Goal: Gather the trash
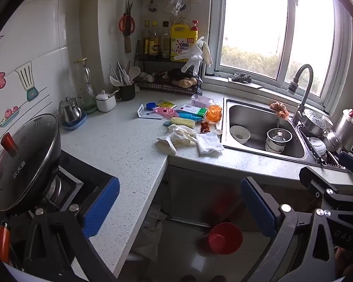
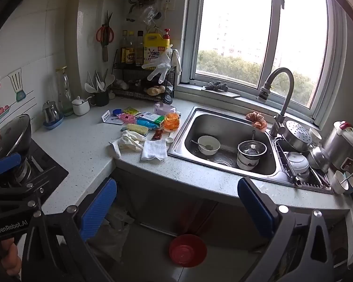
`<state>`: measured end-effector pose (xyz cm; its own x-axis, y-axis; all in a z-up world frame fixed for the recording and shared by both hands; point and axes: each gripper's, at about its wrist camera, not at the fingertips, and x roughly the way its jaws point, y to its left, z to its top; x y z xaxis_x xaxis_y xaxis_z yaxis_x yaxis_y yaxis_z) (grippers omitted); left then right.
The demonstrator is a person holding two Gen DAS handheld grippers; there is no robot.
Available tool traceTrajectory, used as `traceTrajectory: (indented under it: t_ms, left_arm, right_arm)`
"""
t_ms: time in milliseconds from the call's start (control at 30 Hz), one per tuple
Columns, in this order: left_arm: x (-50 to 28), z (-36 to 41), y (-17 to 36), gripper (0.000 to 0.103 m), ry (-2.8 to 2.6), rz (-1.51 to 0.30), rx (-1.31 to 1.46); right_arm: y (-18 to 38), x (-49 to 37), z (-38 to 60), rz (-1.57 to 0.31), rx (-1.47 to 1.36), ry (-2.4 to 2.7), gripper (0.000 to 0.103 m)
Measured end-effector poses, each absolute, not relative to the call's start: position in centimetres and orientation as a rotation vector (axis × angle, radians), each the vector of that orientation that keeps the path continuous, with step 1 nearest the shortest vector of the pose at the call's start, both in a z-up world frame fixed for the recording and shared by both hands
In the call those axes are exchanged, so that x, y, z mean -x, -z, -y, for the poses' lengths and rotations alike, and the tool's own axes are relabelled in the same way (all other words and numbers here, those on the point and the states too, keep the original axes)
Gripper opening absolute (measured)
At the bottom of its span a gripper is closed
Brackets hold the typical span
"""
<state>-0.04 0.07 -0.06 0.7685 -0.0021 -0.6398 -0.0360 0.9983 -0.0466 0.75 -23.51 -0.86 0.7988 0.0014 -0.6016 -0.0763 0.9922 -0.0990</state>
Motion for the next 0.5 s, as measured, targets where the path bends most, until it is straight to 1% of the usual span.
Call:
traceTrajectory:
  t_ms: [500]
  left_arm:
    - [0.3, -0.5, -0.1, 0.102, -0.016, -0.695, 0.071]
  right_arm:
    - [0.2, -0.7, 23.4, -0.637, 0.149, -0.050, 0.103]
